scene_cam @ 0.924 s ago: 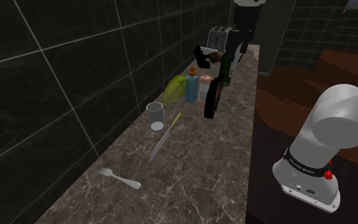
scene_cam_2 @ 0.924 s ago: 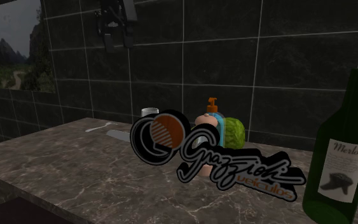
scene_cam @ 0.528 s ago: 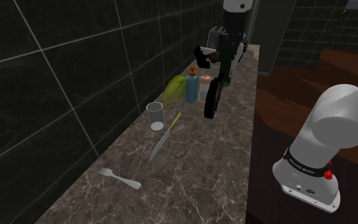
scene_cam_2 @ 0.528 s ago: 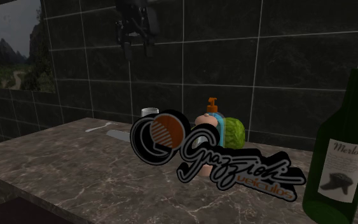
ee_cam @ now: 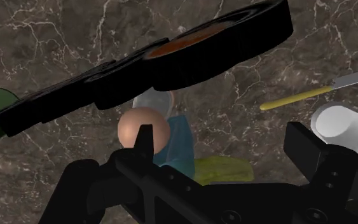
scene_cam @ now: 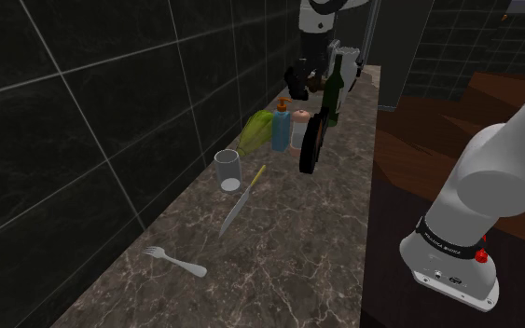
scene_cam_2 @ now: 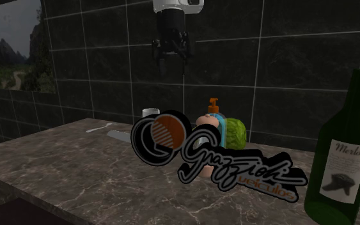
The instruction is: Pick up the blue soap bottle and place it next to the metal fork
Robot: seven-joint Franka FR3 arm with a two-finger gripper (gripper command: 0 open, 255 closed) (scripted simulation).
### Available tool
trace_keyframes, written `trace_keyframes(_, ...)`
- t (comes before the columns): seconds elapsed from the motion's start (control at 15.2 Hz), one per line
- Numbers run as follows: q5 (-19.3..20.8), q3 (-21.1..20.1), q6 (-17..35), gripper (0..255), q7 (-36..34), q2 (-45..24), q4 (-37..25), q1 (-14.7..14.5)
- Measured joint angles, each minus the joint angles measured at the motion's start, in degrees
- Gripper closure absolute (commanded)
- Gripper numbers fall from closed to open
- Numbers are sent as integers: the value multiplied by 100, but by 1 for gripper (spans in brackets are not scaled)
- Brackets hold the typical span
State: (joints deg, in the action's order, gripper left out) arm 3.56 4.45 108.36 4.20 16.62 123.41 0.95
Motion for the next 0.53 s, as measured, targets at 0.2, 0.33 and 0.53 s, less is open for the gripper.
trace_keyframes(0.2, -72, 121, 229, 0, 221, -733, -464, 32)
trace_keyframes(0.33, -136, 189, 294, 0, 378, -1180, -812, 63)
trace_keyframes(0.53, -247, 238, 320, 0, 548, -1803, -1357, 96)
